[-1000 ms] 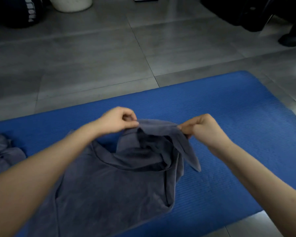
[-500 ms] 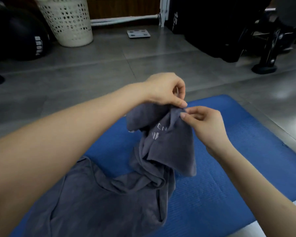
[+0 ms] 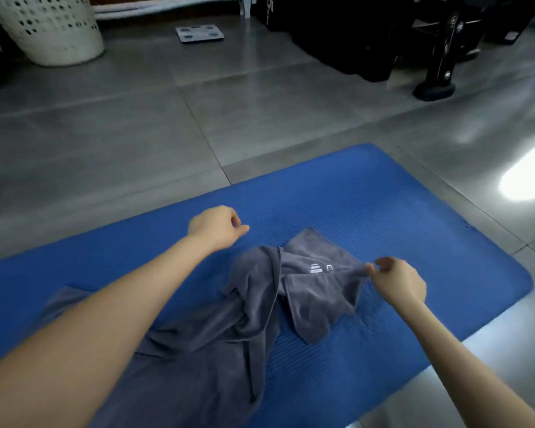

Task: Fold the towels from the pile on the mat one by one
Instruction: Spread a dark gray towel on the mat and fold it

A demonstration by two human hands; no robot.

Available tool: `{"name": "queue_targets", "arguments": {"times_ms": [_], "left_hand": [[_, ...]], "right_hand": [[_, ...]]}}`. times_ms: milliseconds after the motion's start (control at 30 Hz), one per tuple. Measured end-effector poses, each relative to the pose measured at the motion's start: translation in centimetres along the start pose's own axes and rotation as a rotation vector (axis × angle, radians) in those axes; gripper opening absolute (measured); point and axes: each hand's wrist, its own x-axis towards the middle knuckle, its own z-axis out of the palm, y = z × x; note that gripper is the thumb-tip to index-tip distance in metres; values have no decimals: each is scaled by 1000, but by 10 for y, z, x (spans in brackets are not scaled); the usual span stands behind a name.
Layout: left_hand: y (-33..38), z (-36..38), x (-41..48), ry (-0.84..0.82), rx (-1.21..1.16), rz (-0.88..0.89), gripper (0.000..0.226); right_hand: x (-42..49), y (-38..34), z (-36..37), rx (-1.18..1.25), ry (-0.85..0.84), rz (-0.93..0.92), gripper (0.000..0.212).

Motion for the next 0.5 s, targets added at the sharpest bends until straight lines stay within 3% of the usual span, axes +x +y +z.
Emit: {"name": "queue_targets", "arguments": {"times_ms": [100, 233, 333, 400, 500], "left_hand": [[7, 29, 9, -113, 5, -23, 39], [16, 58, 14, -169, 56, 19, 61], [14, 71, 8, -95, 207, 116, 46], [10, 74, -3, -16, 229, 207, 29], [2, 72, -20, 106, 79, 412, 29]], "right_hand": [[12, -15, 11, -37, -11, -150, 52], [24, -26, 33, -402, -108, -355, 66], [25, -15, 46, -581, -121, -490, 44], [26, -2, 47, -490, 31, -552, 14], [34, 5, 25, -67, 115, -471, 12]]}}
